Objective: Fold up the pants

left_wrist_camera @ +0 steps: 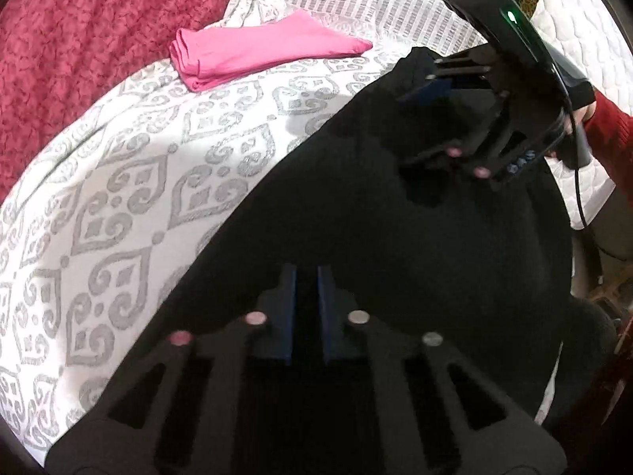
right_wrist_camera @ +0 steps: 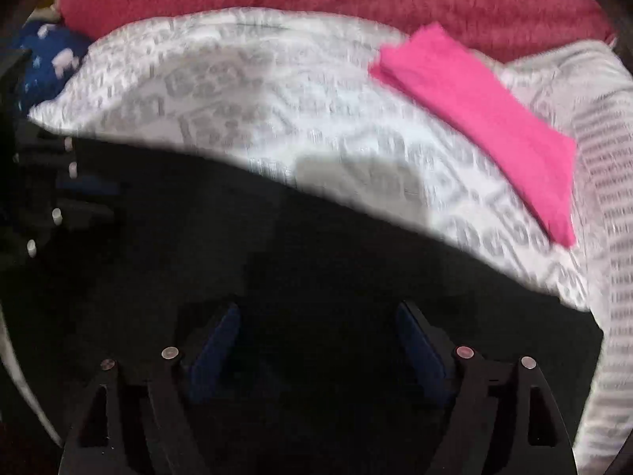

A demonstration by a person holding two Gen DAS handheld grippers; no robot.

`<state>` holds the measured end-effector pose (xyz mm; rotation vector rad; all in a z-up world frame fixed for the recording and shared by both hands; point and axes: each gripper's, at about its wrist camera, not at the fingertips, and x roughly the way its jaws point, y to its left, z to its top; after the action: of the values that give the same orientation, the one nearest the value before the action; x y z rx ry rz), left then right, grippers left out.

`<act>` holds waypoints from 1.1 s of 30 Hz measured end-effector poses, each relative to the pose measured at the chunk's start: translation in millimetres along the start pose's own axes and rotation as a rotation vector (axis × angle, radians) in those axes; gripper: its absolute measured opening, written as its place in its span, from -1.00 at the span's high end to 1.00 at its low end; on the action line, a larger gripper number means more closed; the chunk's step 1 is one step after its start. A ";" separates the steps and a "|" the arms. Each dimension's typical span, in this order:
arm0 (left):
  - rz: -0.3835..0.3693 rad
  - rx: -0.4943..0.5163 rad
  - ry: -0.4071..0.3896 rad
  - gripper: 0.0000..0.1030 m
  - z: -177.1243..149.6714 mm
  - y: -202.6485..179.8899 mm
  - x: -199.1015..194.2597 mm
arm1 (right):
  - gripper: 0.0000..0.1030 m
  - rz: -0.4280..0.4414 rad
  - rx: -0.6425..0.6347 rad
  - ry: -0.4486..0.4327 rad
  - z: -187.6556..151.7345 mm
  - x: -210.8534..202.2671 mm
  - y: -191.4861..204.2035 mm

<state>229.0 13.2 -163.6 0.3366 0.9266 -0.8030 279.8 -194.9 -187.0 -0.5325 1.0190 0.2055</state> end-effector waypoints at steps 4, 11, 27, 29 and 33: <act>0.009 -0.018 -0.021 0.90 4.3 3.0 -6.8 | 0.88 0.107 0.108 -0.003 16.3 2.0 -0.6; 0.074 -0.061 -0.096 0.90 28.5 29.1 -24.0 | 0.91 0.104 0.153 -0.108 44.3 -25.1 -11.1; 0.365 -0.441 -0.056 -0.06 -78.1 75.9 -126.9 | -0.22 -0.106 0.536 -0.036 -77.2 -86.0 -102.8; 0.452 -0.568 -0.096 -0.11 -115.2 80.1 -165.8 | -0.22 -0.079 0.609 -0.006 -107.5 -96.7 -105.5; 0.480 -0.813 -0.161 -0.11 -177.7 78.4 -217.5 | -0.22 -0.027 0.621 -0.003 -145.8 -113.7 -79.2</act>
<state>109.3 270.0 -94.4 -0.2160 0.8957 0.0207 142.9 -328.2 -124.2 0.0192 1.0091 -0.1362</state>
